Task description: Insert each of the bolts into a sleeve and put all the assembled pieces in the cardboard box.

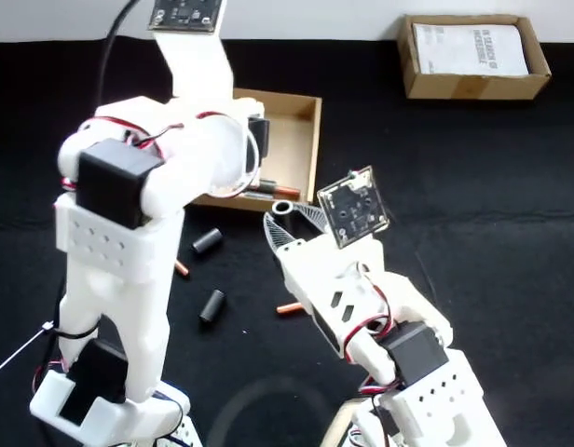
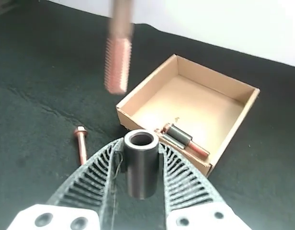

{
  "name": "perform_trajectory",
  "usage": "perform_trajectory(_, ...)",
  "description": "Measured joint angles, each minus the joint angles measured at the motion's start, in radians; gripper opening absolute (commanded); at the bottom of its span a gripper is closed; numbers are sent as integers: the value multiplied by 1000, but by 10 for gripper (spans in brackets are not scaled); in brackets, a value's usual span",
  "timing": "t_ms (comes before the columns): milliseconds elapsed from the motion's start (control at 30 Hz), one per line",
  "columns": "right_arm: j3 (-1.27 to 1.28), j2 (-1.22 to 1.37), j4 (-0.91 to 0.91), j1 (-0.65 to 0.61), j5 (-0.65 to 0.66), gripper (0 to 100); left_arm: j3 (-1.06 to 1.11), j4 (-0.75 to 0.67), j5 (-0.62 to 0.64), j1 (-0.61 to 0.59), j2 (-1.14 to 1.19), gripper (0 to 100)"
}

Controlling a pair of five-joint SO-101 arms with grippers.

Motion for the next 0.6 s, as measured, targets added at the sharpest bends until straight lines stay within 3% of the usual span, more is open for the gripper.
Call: perform_trajectory(600, 0, 0, -75, -12, 0, 6, 43, -57, 29, 58, 0, 8)
